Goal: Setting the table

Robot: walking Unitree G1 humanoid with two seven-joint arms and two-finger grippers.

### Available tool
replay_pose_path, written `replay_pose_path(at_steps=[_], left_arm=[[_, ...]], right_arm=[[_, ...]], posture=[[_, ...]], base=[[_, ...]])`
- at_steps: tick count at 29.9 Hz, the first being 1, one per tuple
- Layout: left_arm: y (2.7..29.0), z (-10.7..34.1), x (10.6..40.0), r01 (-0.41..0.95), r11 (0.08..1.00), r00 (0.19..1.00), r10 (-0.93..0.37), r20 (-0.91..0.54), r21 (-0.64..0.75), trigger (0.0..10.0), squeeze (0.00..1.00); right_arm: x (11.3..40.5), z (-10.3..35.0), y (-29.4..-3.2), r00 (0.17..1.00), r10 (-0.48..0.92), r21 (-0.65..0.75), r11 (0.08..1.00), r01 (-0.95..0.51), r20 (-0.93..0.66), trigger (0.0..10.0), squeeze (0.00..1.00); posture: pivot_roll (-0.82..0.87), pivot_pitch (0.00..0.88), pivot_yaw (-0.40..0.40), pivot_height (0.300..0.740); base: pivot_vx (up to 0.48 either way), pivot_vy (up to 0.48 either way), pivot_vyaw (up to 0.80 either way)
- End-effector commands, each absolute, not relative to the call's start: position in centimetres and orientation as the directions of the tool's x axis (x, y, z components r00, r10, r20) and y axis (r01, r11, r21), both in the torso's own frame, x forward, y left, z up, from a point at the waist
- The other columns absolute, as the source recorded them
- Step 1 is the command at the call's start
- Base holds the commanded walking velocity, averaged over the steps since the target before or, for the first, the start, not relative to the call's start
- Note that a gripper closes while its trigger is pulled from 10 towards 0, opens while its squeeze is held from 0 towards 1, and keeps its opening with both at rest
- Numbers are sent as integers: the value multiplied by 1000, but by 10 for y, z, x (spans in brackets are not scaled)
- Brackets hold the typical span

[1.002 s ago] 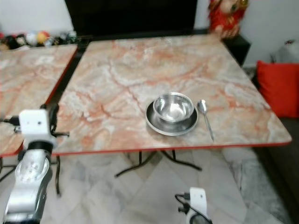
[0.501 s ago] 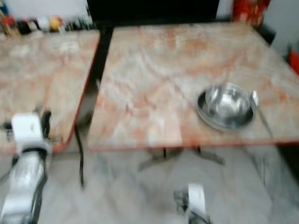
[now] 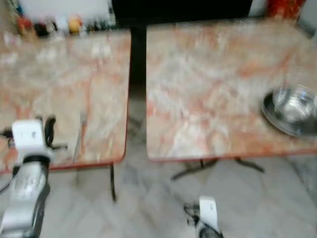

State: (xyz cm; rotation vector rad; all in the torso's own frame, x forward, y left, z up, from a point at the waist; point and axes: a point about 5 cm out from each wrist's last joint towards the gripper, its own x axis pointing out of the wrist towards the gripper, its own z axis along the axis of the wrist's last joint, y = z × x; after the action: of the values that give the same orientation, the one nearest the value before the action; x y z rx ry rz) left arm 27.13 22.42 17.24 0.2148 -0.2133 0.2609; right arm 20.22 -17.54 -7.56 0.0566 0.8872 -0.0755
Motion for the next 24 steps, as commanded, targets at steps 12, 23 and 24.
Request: replay_pose_path(at_steps=[12,23,24], left_arm=[[194,158,275,80,996,996,-77,49,-51,10000,0],[148,159,292,321,947,947,-321,-3,-24,10000,0],[147,160,293,322,946,947,-322,-1,-25,10000,0]], right_arm=[[203,-76,-166,626,-23,41,995,88,-779,10000,0],[202,-77,-165,624,-42,42,992,119,-781,10000,0],[202,-77,-165,623,-44,48,990,130,-781,10000,0]], posture=[[65,111,20,740],[55,110,32,740],[56,111,32,740]], base=[[0,34,0],[0,0,-73],[0,0,-800]])
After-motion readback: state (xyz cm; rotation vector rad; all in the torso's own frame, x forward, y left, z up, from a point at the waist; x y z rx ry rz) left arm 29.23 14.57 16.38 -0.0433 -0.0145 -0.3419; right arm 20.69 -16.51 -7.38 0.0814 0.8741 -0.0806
